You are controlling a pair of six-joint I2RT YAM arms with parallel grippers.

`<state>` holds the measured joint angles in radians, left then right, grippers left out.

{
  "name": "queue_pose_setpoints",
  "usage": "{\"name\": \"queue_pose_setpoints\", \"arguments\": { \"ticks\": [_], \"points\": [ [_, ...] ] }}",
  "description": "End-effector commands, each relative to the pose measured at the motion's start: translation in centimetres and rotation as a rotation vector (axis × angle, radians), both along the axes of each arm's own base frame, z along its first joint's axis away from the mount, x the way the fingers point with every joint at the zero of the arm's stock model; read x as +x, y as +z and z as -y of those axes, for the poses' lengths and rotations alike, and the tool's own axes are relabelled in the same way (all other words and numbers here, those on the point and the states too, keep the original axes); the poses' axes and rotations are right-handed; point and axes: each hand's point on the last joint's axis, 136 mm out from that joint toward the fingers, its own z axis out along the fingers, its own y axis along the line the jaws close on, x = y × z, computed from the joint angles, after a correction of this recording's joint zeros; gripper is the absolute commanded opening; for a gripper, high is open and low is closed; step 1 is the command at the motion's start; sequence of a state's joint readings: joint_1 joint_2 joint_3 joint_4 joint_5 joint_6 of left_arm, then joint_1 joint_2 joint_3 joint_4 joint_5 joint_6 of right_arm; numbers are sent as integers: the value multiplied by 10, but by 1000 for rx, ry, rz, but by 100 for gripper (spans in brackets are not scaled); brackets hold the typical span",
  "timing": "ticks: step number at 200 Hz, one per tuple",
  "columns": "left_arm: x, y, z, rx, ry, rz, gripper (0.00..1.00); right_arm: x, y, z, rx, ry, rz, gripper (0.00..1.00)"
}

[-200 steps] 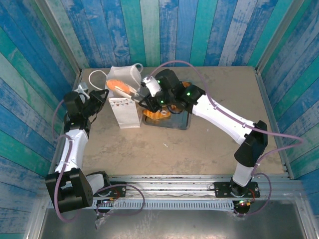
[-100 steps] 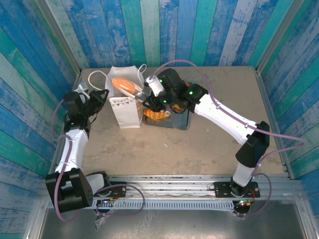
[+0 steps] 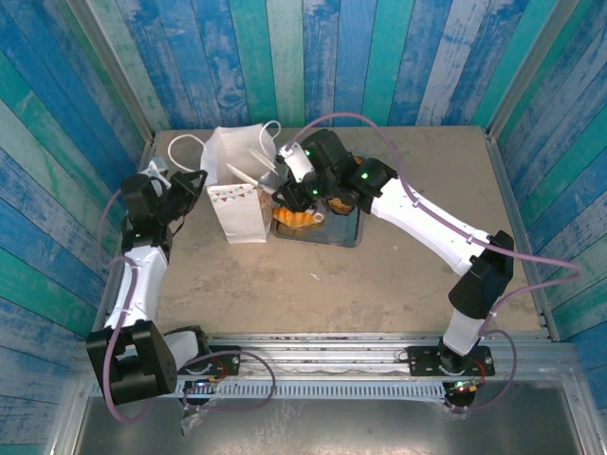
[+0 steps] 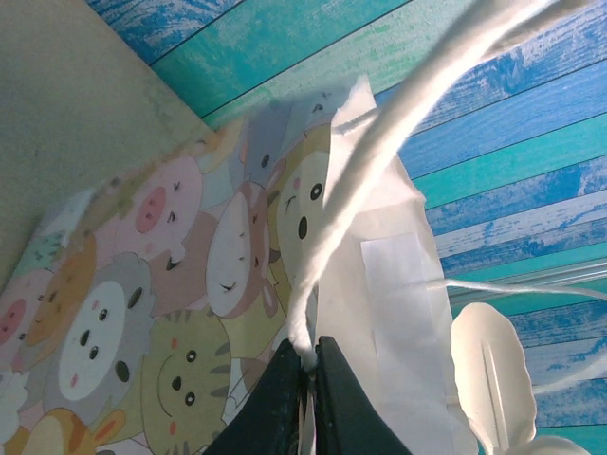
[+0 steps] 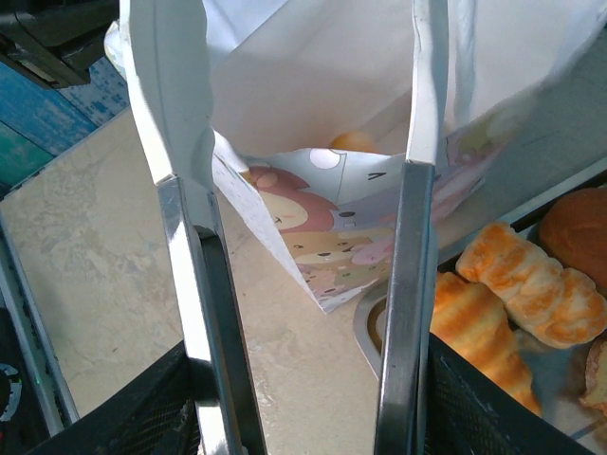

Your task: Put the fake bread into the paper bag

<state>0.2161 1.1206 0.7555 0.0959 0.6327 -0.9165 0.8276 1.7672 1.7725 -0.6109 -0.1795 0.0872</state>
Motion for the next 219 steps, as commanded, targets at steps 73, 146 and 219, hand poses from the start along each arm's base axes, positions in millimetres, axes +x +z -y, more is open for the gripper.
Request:
{"name": "queue_pose_setpoints", "arguments": {
  "ticks": [73, 146, 219],
  "points": [
    [-3, 31, 3, 73, -38, 76, 33, -12, 80, 7, 213, 54, 98, 56],
    [-21, 64, -14, 227, 81, 154, 69, -35, 118, 49, 327, 36, 125, 56],
    [-53, 80, -40, 369, 268, 187, 88, -37, 76, 140, 142, -188, 105, 57]
  ]
}}
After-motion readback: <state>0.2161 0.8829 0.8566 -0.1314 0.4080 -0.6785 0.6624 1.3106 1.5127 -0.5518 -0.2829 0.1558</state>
